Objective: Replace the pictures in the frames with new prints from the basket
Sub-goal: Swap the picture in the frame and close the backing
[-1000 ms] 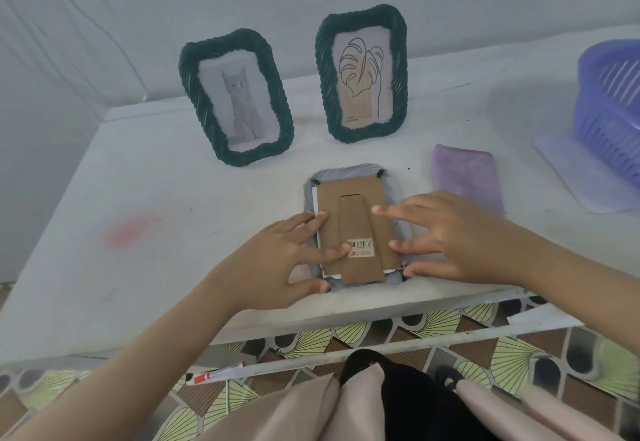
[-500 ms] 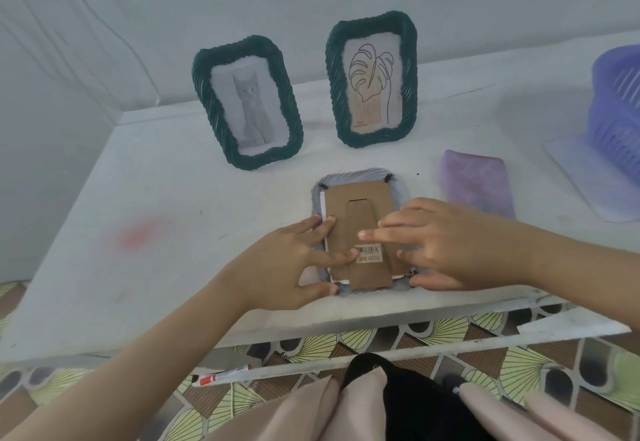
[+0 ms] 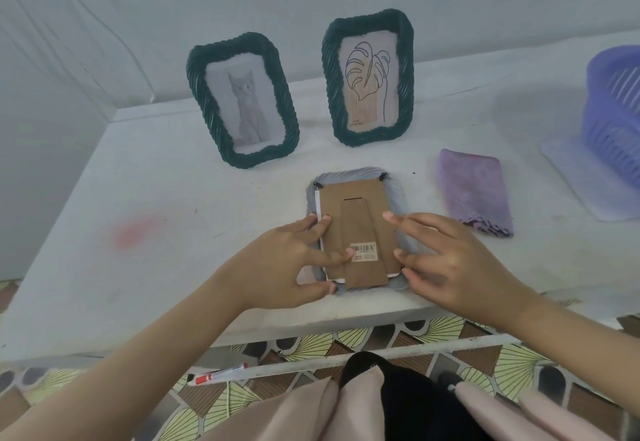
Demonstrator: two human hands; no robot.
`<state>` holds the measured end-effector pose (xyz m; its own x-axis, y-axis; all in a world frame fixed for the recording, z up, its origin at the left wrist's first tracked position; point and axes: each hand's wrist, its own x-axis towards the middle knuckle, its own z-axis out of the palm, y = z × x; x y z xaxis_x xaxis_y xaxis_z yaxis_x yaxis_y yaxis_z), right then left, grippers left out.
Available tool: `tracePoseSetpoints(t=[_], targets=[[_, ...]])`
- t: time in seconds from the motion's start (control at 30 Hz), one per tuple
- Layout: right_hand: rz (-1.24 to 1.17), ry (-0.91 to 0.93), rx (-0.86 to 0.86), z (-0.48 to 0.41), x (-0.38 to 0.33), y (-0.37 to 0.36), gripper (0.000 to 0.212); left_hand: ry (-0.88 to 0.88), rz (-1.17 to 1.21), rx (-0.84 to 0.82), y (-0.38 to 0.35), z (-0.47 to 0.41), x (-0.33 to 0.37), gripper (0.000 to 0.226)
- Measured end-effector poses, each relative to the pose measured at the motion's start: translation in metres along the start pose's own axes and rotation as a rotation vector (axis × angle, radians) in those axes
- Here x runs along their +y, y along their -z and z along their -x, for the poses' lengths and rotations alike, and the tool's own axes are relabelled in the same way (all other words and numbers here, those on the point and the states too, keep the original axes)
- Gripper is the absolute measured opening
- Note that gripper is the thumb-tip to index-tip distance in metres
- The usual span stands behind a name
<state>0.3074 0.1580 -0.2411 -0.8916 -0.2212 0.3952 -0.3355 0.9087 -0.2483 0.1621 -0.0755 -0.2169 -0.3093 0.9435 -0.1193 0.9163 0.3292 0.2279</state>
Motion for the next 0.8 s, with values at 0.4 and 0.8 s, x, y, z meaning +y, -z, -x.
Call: tracePoseSetpoints(t=[0.4, 0.8], targets=[[-0.276, -0.329, -0.006, 0.011, 0.001, -0.002, 0.033, -0.083, -0.179, -0.051, 0.019, -0.013, 0.003, 0.050], [-0.311, -0.368, 0.024, 0.014, -0.002, -0.005, 0.031, -0.096, -0.141, 0.078, 0.005, -0.008, 0.004, 0.040]])
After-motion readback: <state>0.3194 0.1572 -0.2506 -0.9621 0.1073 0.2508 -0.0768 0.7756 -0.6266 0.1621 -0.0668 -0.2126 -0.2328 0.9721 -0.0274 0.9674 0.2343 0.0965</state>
